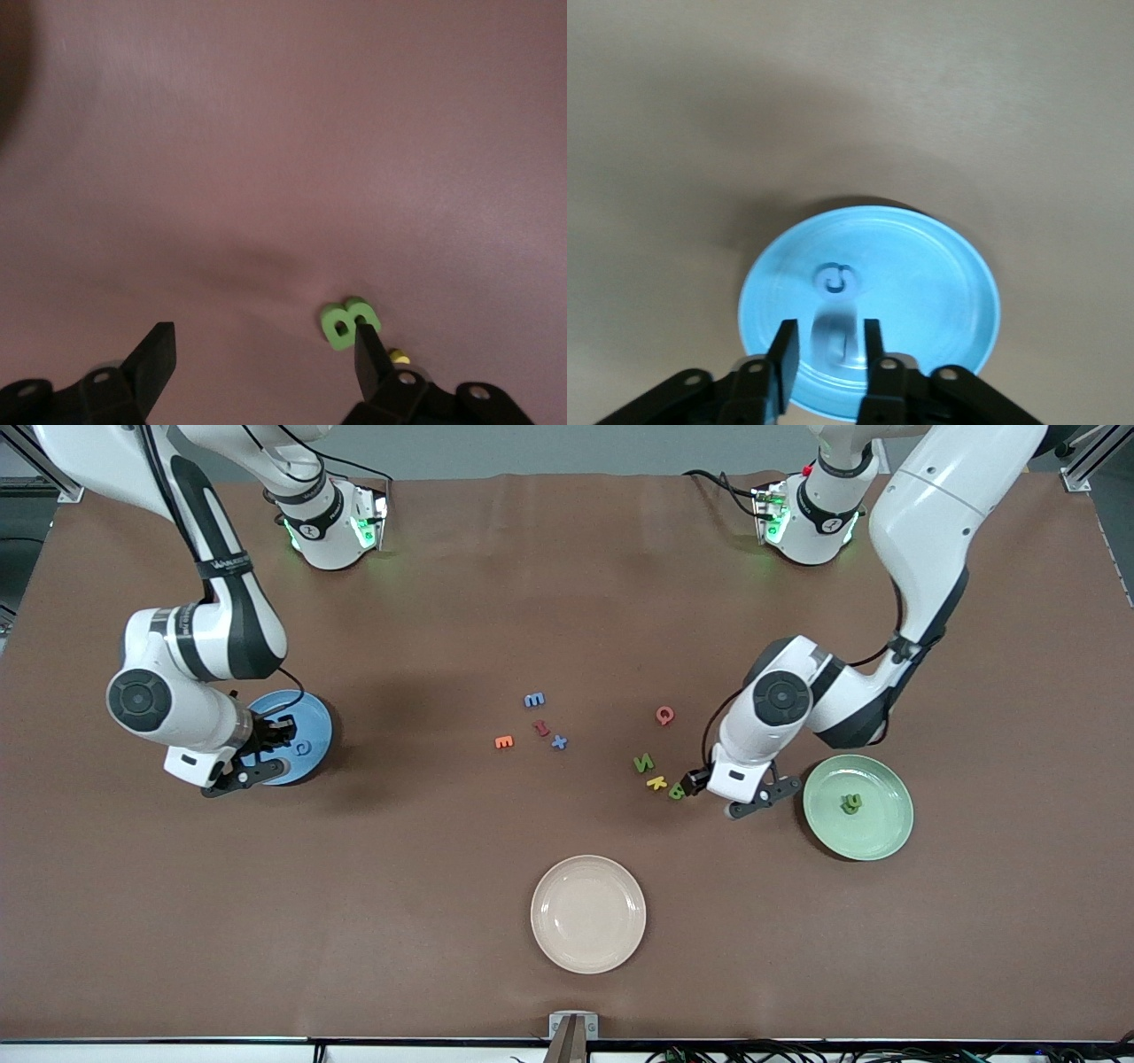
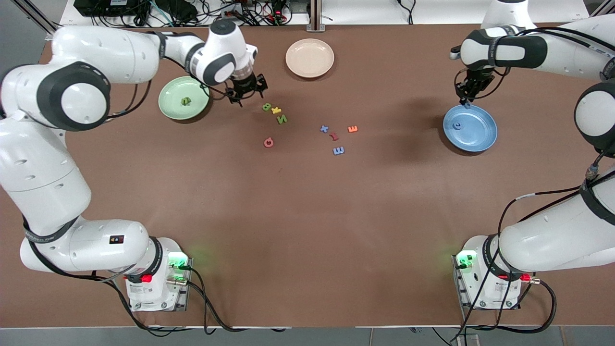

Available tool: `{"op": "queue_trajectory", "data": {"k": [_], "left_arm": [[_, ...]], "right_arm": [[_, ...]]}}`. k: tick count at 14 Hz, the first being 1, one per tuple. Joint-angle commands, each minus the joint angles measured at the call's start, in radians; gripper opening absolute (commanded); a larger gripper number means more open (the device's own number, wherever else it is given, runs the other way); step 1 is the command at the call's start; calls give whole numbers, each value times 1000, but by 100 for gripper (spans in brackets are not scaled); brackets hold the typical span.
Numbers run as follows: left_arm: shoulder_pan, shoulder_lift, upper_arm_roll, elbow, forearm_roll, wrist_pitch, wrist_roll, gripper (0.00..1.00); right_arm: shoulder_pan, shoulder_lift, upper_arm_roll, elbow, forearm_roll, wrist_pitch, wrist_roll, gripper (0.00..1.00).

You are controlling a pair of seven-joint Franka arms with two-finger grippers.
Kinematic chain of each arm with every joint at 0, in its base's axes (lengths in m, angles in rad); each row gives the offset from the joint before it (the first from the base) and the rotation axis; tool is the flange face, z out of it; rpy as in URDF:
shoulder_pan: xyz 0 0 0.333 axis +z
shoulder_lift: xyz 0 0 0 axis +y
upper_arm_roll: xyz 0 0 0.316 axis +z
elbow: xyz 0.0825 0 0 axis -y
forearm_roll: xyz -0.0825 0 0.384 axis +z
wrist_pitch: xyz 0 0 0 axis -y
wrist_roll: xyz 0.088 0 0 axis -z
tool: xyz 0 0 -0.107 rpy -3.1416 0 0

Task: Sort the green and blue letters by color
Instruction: 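Grasp the green B with the left gripper while the right grasps blue m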

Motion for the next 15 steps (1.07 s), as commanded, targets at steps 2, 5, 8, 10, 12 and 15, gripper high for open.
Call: {"op": "queue_trajectory", "data": {"k": [2,5,8,10,12,15], "left_arm": [[-44,48,9,40,4,-4,-243,85],[-65,62,11,60,4,-1,-365,83],[-68,81,12,87,5,3,-426,81],[-70,88,15,94,5,5,-439,80],[-73,88,20,94,5,8,-458,79],[-87,108,24,116,5,17,-486,76]], "right_arm": [[-26,-21,20,-24,-15,11,-12,100],[-16,-21,23,-25,13,11,11,100],[60,-24,26,-25,90,9,139,100],[164,-27,26,-24,116,11,320,100],[282,-27,26,-18,176,17,500,100],[463,-21,26,-15,218,83,710,100]]}}
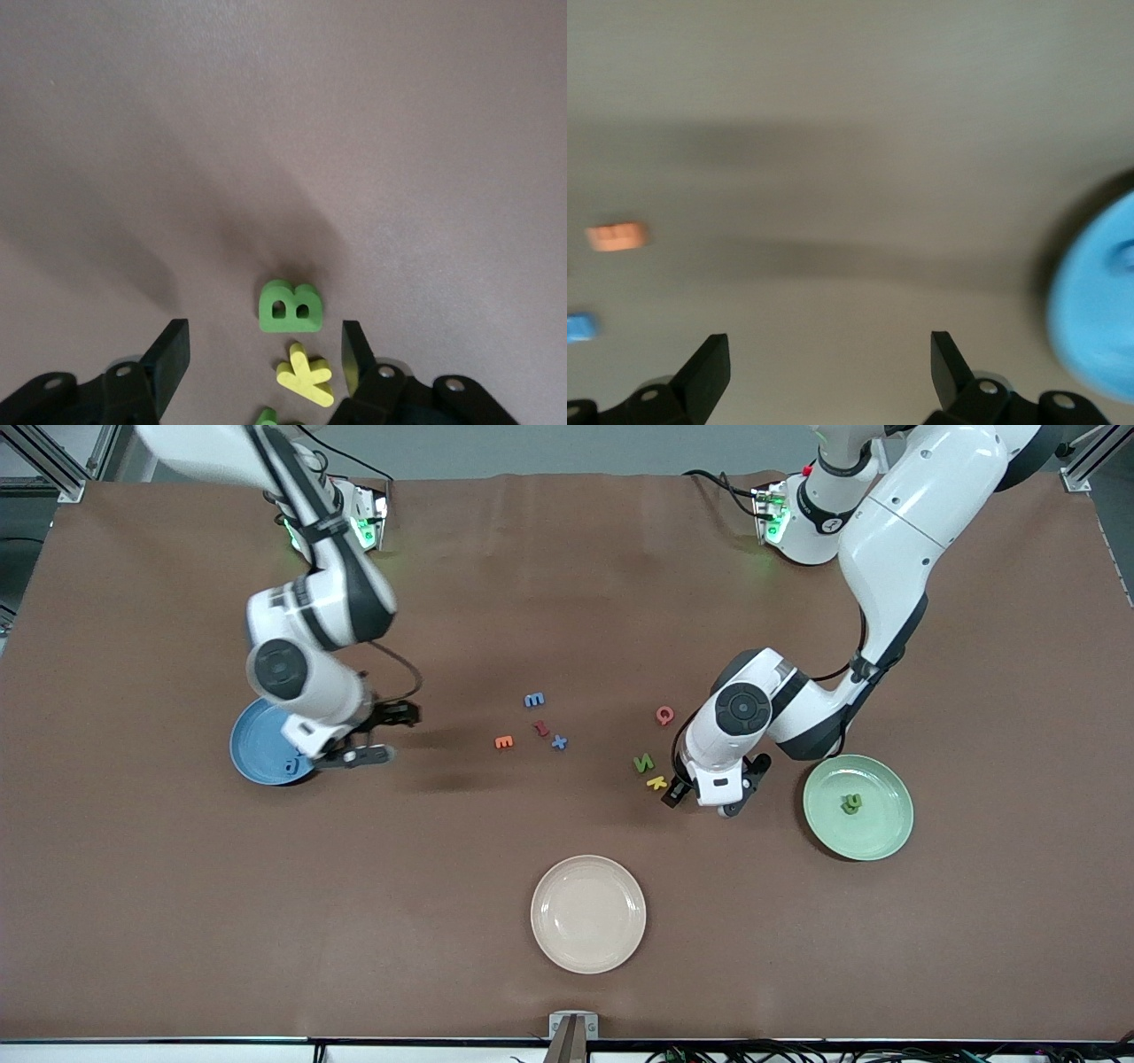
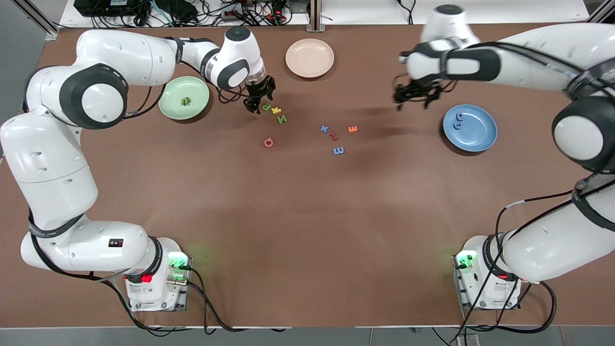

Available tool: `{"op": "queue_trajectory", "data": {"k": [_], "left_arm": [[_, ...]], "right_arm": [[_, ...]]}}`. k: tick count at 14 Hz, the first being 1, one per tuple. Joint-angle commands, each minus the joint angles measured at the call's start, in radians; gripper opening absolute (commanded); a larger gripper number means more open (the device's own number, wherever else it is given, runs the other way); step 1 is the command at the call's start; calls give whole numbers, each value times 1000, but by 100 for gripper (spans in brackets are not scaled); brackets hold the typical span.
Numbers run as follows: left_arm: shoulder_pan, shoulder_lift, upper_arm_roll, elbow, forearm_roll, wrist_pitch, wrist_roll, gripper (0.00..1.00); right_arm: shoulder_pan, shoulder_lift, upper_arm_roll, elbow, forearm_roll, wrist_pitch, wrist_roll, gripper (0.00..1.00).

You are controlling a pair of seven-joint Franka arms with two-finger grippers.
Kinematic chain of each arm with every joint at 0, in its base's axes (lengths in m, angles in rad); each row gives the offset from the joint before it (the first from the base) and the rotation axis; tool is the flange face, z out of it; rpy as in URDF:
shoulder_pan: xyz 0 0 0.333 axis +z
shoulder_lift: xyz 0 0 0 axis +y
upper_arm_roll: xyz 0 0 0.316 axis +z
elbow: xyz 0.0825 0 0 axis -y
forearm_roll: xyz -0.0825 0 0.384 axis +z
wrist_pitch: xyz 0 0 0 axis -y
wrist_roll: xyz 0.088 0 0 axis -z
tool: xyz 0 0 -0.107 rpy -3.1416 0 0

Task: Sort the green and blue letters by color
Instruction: 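Grasp the green B with the left gripper while the right grasps blue m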

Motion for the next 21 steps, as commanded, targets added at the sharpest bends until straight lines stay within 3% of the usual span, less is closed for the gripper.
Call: {"op": "queue_trajectory", "data": {"k": [1,5,8,11,12,15,16,21], "left_arm": [[-27,29,15,46,5,5,-35,75],[-71,41,58,61,5,5,-38,71],[-83,50,75,61,5,5,-37,70],[-83,69,75,90,5,5,-38,64],[-83,69,75,90,5,5,-35,58],[-71,69,75,96,5,2,-12,10],[-71,67,75,98,6,0,-12,0],[-34,18,73,90,10,-73,95,0]], "right_arm": [[144,-13,-13,-8,25,64,150,100],[345,96,-13,0,23,254,302,100],[408,174,-14,12,23,364,315,100],[435,214,-14,23,22,380,316,100],[436,216,-14,23,22,378,318,100],[449,237,-14,24,23,389,353,100],[454,242,-14,24,22,395,367,100],[457,291,-14,35,20,441,367,100]]}}
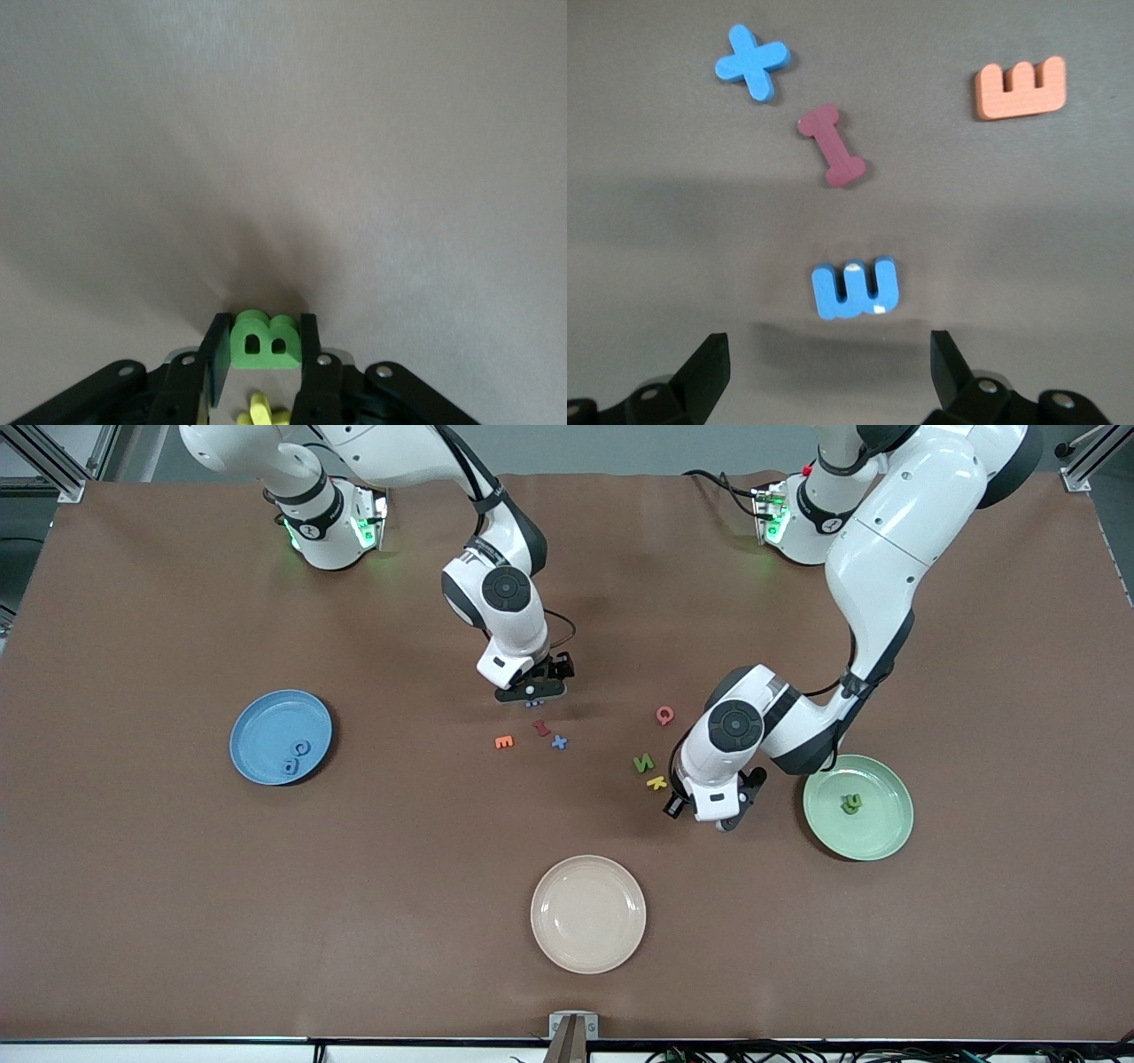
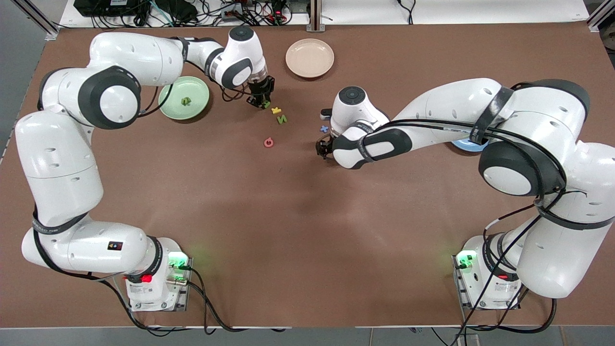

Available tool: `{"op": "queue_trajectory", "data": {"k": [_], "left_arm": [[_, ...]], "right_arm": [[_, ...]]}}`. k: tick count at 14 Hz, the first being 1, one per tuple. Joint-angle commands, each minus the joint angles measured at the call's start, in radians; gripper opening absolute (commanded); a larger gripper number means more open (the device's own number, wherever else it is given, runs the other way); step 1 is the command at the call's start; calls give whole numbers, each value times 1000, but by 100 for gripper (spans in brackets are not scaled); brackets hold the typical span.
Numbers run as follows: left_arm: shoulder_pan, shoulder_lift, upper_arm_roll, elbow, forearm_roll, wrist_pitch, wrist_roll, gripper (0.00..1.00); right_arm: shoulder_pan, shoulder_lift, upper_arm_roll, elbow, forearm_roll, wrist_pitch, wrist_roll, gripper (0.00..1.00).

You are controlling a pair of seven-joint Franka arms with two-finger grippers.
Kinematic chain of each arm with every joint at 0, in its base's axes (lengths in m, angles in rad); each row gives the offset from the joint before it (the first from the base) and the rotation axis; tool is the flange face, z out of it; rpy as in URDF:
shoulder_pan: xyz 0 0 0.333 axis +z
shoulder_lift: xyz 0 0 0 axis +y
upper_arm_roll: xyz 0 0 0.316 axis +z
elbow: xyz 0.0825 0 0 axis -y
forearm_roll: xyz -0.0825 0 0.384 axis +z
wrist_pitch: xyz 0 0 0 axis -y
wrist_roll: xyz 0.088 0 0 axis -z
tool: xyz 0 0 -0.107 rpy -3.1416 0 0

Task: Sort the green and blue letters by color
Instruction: 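Drop the green B on the green plate with the left gripper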

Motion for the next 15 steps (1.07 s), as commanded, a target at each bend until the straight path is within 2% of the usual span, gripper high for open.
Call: {"op": "queue_trajectory", "data": {"k": [1,5,7,10,15], "left_arm": [[31,-66,1,-6,5,-79,94,0],[87,-139,-8,-14,5,-177,244,0],[143,-175,-10,-41,5,-208,374,0],[232,-219,-10,-86,5,-232,587,0],[374,-247,-11,-144,6,-232,891,0]], "right_arm": [[15,31,-13,23,6,20,14,100],[3,44,-16,47,0,18,5,98],[11,57,-17,53,-12,20,5,87],[11,58,-19,55,-20,20,5,82],[6,60,-20,53,-25,15,3,56]]}}
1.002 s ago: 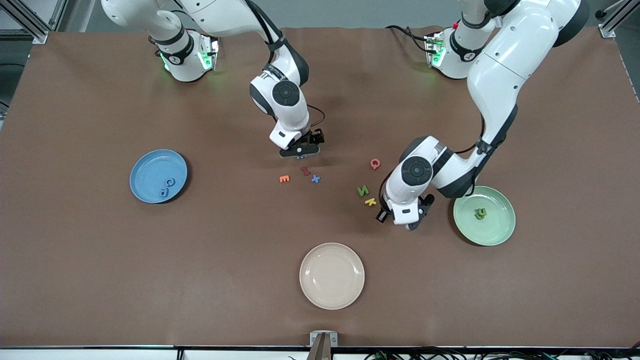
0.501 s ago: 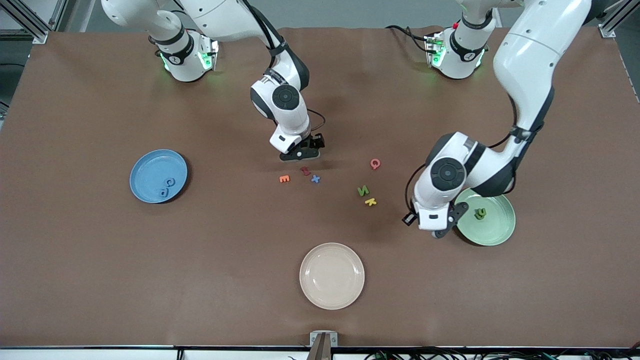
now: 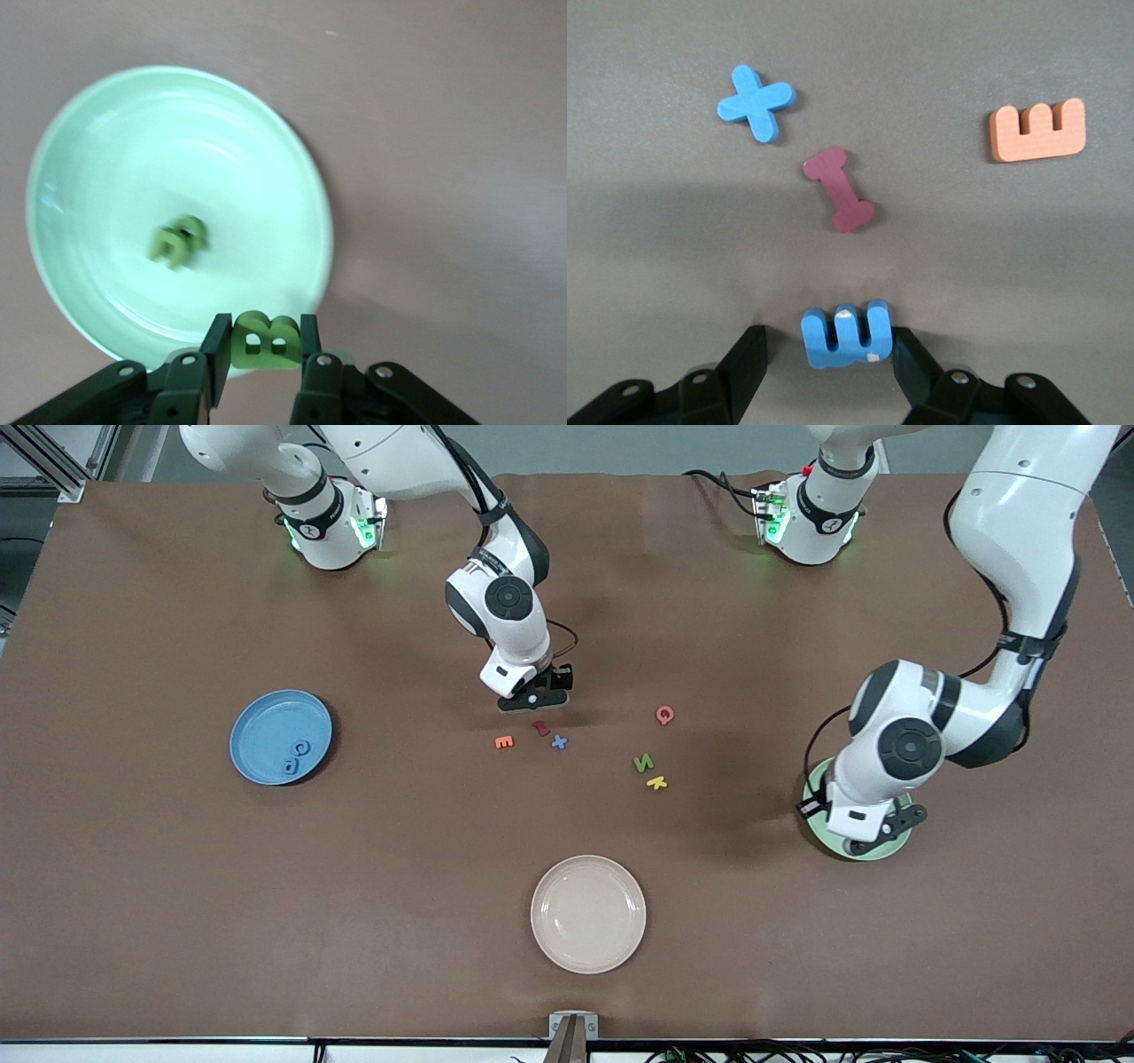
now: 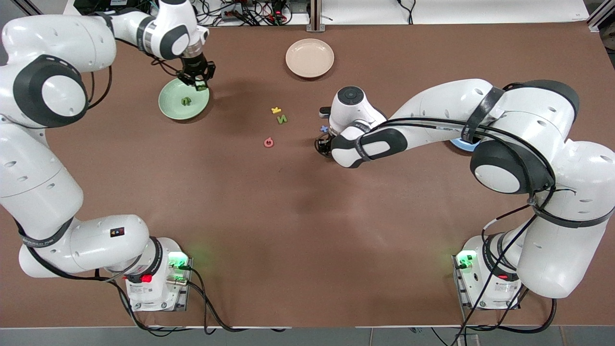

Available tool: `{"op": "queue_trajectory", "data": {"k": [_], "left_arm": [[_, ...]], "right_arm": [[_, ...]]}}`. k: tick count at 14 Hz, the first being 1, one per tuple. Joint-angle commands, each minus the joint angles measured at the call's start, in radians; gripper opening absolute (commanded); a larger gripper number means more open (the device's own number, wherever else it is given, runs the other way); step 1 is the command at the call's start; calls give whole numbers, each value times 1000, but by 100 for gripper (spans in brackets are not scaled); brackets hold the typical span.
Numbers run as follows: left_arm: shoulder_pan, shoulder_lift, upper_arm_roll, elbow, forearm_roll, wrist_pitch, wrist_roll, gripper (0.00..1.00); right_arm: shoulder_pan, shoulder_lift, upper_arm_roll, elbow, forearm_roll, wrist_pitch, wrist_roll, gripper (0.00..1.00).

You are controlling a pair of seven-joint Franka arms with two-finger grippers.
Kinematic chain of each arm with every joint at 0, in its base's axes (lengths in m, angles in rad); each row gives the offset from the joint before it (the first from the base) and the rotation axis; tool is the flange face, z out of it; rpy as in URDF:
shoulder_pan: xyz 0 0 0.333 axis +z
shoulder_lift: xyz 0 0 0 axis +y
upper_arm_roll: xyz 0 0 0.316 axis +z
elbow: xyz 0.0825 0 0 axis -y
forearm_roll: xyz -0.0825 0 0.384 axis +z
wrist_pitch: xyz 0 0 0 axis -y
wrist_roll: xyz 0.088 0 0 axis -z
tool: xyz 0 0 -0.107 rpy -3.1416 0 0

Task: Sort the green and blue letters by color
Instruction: 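Drop the green B on the green plate with the left gripper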

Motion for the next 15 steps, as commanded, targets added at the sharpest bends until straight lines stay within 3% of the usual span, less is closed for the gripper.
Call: {"op": "queue_trajectory", "data": {"k": [1,3,6,11,15], "left_arm": [[68,-33,-8,-61,6,2,144,0],[106,-26,-8,-71,6,9,227,0],[122,-9,-7,-78,6,19,285,0],[126,20,-5,-73,6,69,304,0],[125,40,-5,-68,8,98,305,0]], "right_arm": [[1,25,-6,17,-19,-1,3,50],[-7,23,-6,17,-31,-1,2,33],[-25,22,-6,20,-28,-12,5,1],[-93,-47,-6,33,-29,-162,-70,0],[-235,-161,-6,16,-29,-381,-274,0]]}}
